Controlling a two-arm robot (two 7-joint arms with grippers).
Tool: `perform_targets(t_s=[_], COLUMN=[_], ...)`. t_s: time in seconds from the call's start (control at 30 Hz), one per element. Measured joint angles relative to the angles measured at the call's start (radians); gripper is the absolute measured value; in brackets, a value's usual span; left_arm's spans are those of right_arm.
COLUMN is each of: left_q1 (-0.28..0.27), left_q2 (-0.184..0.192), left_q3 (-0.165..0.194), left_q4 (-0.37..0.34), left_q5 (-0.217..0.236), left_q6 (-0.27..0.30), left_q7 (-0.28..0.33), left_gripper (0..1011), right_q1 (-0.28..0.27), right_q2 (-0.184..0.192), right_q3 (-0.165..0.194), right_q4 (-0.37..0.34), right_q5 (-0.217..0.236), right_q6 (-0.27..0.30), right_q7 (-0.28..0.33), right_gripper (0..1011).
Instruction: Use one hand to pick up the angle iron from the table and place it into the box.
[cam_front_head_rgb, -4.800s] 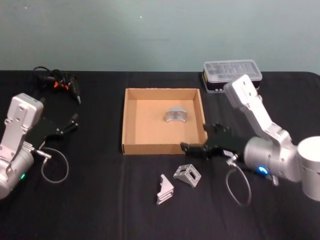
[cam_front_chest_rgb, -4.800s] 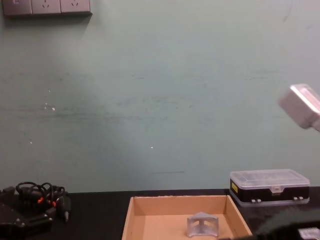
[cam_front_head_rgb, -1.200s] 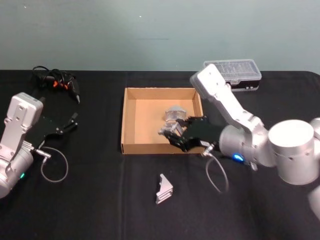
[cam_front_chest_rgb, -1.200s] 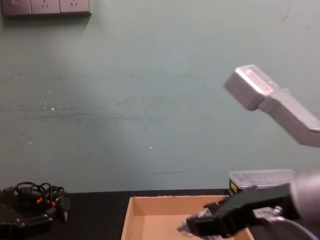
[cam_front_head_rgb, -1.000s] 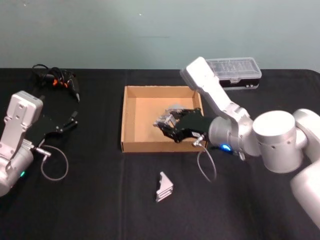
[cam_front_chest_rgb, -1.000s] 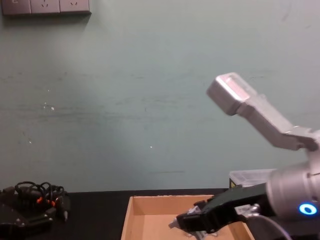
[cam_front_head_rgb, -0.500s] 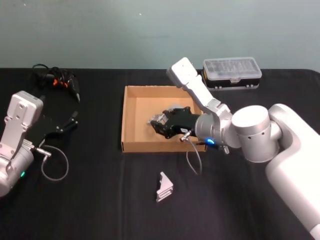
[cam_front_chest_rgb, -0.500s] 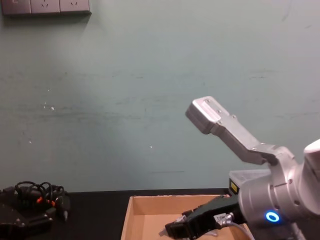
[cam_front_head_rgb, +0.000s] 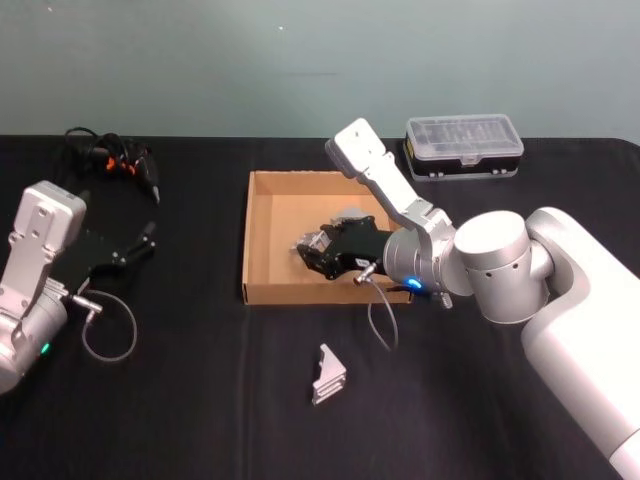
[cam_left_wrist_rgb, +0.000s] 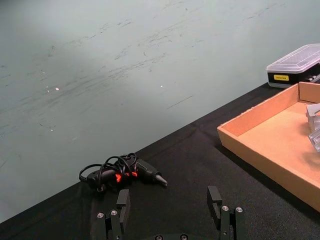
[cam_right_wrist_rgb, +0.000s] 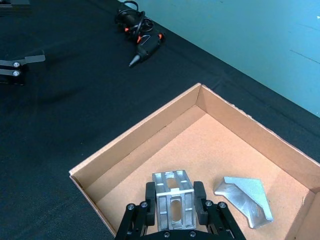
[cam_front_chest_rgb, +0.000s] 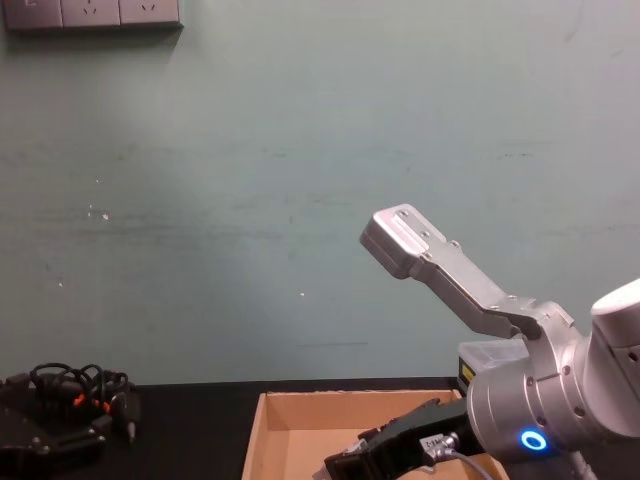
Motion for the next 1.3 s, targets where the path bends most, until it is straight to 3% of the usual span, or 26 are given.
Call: perform_targets(t_s=[0.13, 0.53, 0.7, 0.9, 1.17, 1.3], left_q1=[0.000, 0.000, 0.000, 0.000, 0.000, 0.000], left_q2=[0.000, 0.000, 0.000, 0.000, 0.000, 0.000], left_q3=[0.000, 0.000, 0.000, 0.000, 0.000, 0.000], left_q4=[0.000, 0.000, 0.000, 0.000, 0.000, 0.000], left_q5=[0.000, 0.000, 0.000, 0.000, 0.000, 0.000], left_q6=[0.000, 0.000, 0.000, 0.000, 0.000, 0.000], left_q7=[0.000, 0.000, 0.000, 0.000, 0.000, 0.000], left_gripper=[1011, 1011, 1011, 1011, 1011, 1011], right_q1=[-0.001, -0.003, -0.003, -0.004, -0.067, -0.126], right_q2=[0.001, 0.003, 0.003, 0.003, 0.048, 0.091], right_q3=[0.000, 0.002, 0.002, 0.002, 0.044, 0.059], right_q4=[-0.002, -0.006, -0.007, -0.007, -0.133, -0.245], right_q5=[0.000, 0.002, 0.002, 0.003, 0.031, 0.053], right_q6=[0.000, 0.001, 0.002, 0.002, -0.006, 0.006], right_q7=[0.000, 0.000, 0.000, 0.000, 0.010, 0.020], right_gripper=[484, 863, 976, 1003, 1003, 1003])
